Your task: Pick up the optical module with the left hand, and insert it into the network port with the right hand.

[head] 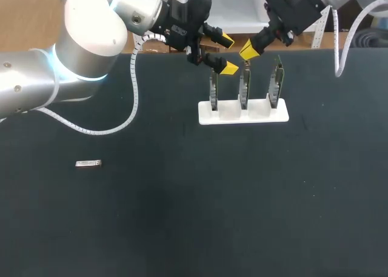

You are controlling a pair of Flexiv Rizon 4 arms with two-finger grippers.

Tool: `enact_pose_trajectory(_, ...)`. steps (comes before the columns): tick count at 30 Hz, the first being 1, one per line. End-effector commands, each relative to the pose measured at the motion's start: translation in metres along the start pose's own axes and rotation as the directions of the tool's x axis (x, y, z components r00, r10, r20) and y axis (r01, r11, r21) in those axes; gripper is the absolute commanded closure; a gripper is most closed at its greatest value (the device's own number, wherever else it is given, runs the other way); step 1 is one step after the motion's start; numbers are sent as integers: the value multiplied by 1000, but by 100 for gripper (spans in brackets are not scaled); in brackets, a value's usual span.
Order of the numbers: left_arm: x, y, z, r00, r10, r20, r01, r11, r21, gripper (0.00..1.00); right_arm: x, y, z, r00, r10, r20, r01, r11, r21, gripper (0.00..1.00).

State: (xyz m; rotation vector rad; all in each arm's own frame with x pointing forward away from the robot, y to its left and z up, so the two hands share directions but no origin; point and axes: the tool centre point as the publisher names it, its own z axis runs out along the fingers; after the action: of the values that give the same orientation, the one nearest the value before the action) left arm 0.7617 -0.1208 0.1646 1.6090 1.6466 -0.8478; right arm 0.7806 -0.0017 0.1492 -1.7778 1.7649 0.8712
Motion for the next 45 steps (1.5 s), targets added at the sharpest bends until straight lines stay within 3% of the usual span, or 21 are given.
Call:
enact_pose_trajectory(1,-1,2,0,1000,-2,-7,2,1000,4,0,3,1,1,1000,7,-1,-7,1000,-2,100)
enact_pose_trajectory(25,-1,2,0,1000,-2,-7,2,1000,4,0,17,3,13,999,44,-4,-44,998,-34,100)
enact_pose_trajectory(31,-1,2,0,1000,-2,-7,2,1000,4,0,11,2,4,1000,10,28,-10,1000,4,100)
enact_pose_trajectory(38,-1,2,0,1000,-2,-7,2,1000,4,0,-11,1,-11,998,-52,37,51,998,38,100)
enact_pose_trajectory(45,-1,2,0,1000,-2,-7,2,1000,4,0,-9,12,-24,999,-42,23,41,997,65,100)
